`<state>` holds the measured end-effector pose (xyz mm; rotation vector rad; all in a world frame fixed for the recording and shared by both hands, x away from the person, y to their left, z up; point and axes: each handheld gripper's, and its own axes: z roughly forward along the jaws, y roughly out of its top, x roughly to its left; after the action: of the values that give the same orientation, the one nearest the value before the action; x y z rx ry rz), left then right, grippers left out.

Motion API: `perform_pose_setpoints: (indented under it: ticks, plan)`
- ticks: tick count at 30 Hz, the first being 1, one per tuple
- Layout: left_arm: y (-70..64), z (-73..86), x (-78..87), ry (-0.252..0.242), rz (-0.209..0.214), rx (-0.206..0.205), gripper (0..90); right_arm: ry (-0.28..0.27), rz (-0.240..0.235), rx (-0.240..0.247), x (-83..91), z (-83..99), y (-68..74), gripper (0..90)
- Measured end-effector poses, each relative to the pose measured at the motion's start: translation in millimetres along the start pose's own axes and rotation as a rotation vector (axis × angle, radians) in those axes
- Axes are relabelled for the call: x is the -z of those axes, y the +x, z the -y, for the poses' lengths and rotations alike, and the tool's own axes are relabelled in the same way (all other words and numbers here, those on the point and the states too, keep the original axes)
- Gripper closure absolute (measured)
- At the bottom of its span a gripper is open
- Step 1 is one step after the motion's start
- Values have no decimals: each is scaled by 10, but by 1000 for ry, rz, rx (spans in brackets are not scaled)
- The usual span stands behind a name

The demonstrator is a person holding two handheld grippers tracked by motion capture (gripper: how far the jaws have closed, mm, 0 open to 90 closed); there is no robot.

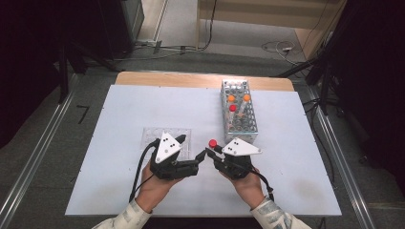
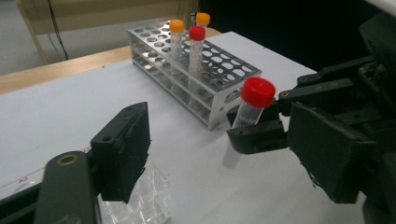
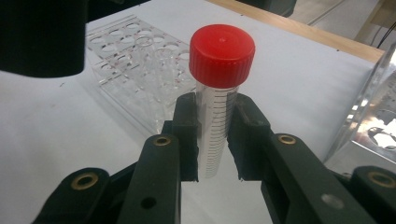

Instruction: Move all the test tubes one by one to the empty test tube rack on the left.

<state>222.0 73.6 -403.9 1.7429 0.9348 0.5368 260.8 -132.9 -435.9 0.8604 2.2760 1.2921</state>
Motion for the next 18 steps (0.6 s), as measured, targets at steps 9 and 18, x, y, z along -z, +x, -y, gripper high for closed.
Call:
perform_pose_setpoints:
  ticks: [9, 18]
  plan:
    - [-85, 24, -30, 15, 41, -43, 431, 22, -48, 43, -38, 6, 177, 713]
    - [-80, 44, -59, 38, 68, -47, 575, 17, -77, 54, -42, -3, 253, 713]
